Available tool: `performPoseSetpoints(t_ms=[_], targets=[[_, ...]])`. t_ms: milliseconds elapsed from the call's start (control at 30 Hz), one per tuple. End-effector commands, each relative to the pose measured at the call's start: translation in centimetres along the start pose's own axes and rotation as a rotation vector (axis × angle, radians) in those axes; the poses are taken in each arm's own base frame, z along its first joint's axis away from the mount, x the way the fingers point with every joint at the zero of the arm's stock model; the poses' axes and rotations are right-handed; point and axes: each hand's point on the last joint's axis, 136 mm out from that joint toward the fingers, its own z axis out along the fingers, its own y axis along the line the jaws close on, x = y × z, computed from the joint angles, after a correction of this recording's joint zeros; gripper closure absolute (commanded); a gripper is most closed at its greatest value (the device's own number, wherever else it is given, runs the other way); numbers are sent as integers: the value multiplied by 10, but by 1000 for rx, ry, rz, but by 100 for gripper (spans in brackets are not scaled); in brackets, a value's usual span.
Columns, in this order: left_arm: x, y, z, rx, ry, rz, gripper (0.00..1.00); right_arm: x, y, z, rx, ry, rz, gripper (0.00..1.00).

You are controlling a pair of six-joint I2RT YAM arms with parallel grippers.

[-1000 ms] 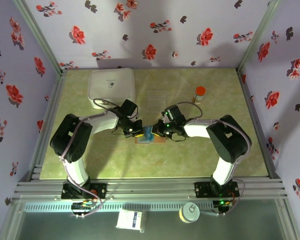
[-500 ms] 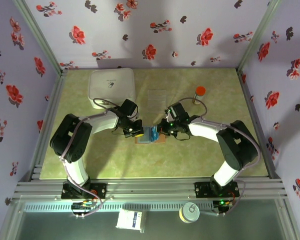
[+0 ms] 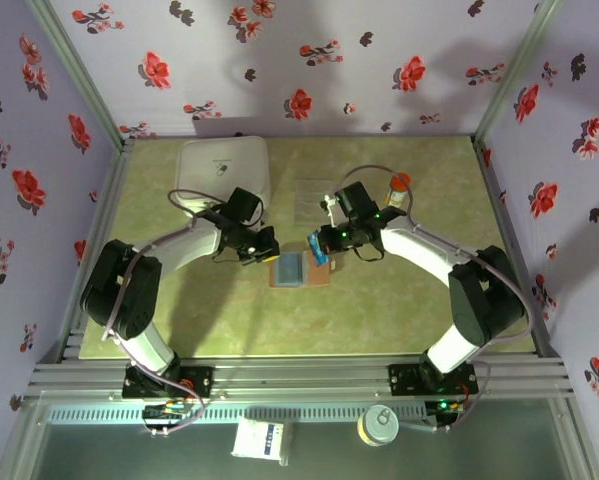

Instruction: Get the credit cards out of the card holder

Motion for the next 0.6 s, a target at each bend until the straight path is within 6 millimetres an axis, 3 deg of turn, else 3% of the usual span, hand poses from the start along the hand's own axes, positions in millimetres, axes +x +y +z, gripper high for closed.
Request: performPoseSetpoints(t_ms=[0,167,333,567], targets=[[-3,3,-12,-8,-20,17,97,-3,-8,-9,55,54,-235,100],[-8,4,-19,-3,-39,23,97,-4,-9,-12,43,167,-518,100],[-10,10,-24,-1,-55,13,96,-20,-14,-14,73,192,-760,100],[-15,12,-30,9,-82,23,96,-51,-23,-11,55,262,-883,100]])
